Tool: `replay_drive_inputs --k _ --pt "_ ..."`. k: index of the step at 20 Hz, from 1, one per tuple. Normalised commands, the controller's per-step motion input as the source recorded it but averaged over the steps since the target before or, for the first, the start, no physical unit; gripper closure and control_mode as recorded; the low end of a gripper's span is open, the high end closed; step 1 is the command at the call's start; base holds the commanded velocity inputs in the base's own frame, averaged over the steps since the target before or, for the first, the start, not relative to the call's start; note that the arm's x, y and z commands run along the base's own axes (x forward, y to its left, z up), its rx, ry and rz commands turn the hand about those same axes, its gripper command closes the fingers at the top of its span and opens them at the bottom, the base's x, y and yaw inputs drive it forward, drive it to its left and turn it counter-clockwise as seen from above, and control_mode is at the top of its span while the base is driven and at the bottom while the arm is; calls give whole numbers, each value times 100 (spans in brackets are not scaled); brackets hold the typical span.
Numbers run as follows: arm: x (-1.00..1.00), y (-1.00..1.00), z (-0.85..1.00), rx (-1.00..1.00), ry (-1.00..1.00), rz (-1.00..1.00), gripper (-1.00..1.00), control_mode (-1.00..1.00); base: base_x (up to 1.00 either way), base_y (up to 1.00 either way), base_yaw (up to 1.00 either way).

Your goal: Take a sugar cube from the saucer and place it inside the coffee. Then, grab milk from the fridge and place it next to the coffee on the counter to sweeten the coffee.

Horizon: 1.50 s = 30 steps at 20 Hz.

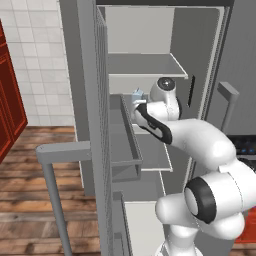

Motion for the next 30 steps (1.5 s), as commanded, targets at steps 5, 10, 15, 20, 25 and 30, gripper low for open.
replay_drive_inputs --k 5,10,15,20,25,30 --pt "46 3 0 0 0 0 -100 -100 0 0 0" --pt "30 10 0 0 0 0 -100 -100 0 0 0" --pt "24 2 -3 -1 0 0 -100 -100 0 0 0" --pt "25 3 -11 -1 -2 0 -100 -100 0 0 0" --pt "23 4 -12 0 0 0 -100 -100 0 0 0" --pt "16 7 -7 0 0 0 -100 -100 0 0 0"
